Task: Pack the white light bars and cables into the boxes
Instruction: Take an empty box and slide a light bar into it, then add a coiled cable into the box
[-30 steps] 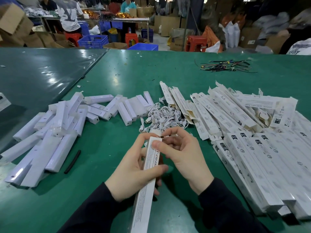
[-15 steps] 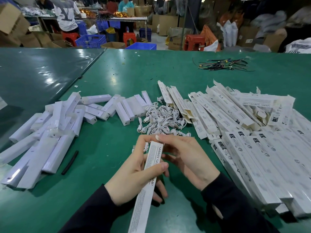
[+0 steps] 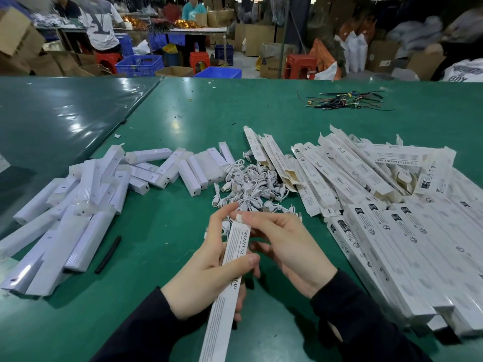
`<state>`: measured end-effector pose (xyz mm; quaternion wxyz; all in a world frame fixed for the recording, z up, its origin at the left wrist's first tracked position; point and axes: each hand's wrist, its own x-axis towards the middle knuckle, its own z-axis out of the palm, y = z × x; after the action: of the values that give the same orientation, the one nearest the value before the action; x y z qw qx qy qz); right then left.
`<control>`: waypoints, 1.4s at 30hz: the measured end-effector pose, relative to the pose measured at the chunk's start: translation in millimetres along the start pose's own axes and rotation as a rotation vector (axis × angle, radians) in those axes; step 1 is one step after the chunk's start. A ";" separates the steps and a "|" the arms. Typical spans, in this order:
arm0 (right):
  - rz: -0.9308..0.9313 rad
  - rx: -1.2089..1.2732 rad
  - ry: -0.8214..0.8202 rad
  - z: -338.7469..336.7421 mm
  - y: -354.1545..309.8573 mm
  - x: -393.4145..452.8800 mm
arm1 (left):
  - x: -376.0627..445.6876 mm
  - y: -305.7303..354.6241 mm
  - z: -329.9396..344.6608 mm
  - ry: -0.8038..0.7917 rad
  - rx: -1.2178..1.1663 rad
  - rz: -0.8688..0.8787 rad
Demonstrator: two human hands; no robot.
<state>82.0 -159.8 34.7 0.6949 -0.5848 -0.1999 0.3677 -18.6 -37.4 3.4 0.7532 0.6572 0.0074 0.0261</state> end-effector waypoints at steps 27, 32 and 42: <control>0.089 0.021 0.020 5.0 9.8 0.9 | 0.2 5.9 2.7 0.012 0.092 -0.191; -0.148 -0.143 0.084 15.2 17.3 -3.3 | -2.3 11.6 2.5 -0.016 -0.183 -0.184; -0.086 0.027 -0.052 6.2 14.1 6.3 | 1.8 18.2 -10.0 -0.327 -0.721 -0.334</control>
<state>77.8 -150.4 21.6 0.7124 -0.5566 -0.2380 0.3551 -17.7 -25.0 20.1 0.9199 0.3371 -0.0155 -0.2000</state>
